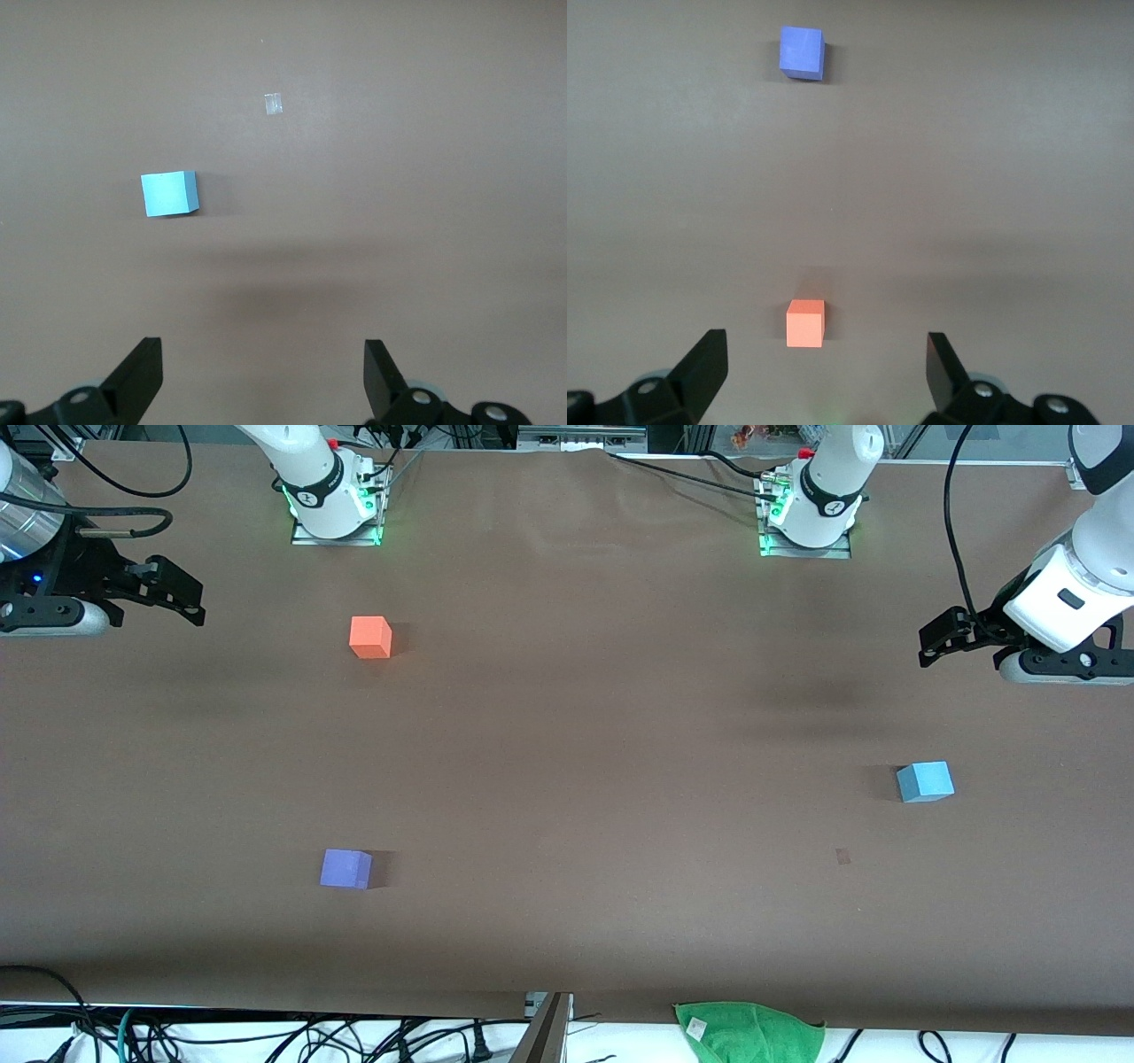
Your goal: Place blue block between orange and purple blocks
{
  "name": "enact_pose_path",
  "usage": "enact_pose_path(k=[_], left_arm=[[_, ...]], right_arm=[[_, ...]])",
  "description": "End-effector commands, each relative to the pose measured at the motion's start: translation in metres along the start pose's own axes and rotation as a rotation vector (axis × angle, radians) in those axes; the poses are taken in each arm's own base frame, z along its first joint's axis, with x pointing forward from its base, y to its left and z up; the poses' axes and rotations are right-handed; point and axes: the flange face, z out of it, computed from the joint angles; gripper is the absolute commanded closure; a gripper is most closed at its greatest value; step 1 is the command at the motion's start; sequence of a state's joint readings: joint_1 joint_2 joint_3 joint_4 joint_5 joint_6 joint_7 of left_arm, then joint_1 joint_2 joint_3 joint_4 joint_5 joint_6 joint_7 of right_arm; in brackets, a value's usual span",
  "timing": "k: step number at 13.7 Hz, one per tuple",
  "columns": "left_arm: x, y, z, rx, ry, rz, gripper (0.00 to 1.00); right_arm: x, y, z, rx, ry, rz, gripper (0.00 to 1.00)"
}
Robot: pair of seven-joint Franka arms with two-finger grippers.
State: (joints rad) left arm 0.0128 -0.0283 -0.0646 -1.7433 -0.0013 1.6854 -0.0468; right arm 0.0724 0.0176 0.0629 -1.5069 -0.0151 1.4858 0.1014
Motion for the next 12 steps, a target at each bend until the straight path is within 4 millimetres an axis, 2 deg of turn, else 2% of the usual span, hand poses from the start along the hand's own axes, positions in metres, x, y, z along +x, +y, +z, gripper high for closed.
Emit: enact_pose_path(k=[1, 6, 12], left_arm=[[0.001, 0.002, -0.004, 0.023, -0.026, 0.005, 0.0], [0.004, 0.003, -0.002, 0.023, -0.034, 0.005, 0.0], [0.007, 0.02, -0.007, 0.023, -0.022, 0.011, 0.0]], right_arm=[[-0.001, 0.001, -0.004, -0.003, -0.001, -0.009, 0.0], [0.0, 0.002, -0.004, -0.003, -0.001, -0.007, 0.0], [-0.001, 0.002, -0.004, -0.003, 0.001, -0.006, 0.01]])
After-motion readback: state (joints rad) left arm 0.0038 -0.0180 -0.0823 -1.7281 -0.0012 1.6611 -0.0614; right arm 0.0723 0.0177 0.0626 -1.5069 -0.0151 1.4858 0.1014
